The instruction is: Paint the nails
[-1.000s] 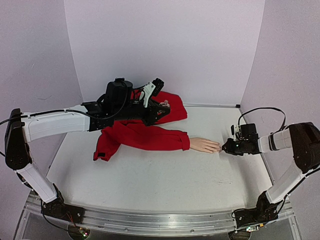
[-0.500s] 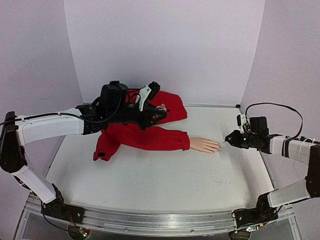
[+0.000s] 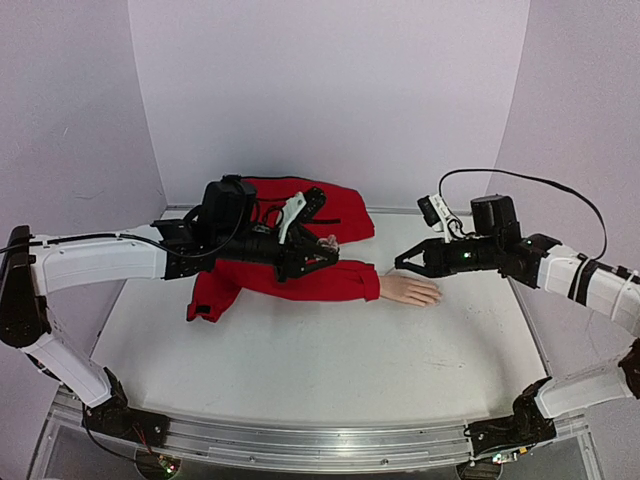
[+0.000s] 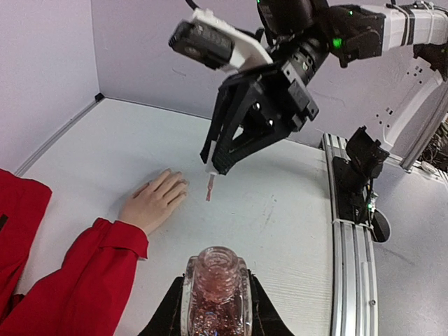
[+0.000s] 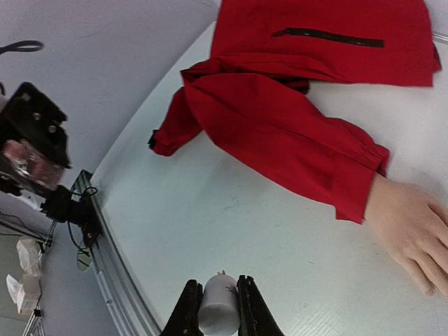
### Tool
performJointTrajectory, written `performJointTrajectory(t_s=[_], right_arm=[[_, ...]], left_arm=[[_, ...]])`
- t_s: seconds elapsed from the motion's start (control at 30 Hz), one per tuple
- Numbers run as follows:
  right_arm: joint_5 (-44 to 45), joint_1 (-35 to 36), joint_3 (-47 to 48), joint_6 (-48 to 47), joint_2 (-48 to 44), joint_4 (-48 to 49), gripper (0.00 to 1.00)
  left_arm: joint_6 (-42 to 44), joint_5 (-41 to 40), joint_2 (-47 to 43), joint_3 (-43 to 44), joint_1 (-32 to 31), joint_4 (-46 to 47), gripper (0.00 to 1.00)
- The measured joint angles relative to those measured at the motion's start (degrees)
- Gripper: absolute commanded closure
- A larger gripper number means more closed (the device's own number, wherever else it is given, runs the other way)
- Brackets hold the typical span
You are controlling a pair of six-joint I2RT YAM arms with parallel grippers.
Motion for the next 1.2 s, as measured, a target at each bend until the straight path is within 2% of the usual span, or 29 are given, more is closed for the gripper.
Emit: performJointTrajectory(t_s=[0.4, 0.93, 1.2], right_arm=[[-8.8, 6.6, 12.1, 0.0, 0.5, -2.0, 1.0], [-4.5, 14.6, 18.7, -1.7, 7.5, -5.2, 1.0], [-1.1, 16.3, 20.6, -2.6, 9.8, -6.4, 1.0]], left_arm=[[5.2, 2.3, 1.8, -0.5, -0.2, -2.9, 1.0], [11.7, 2.2, 3.4, -0.4, -0.8, -9.2, 1.0], [12.9, 2.1, 3.8, -0.3, -1.5, -10.1, 1.0]])
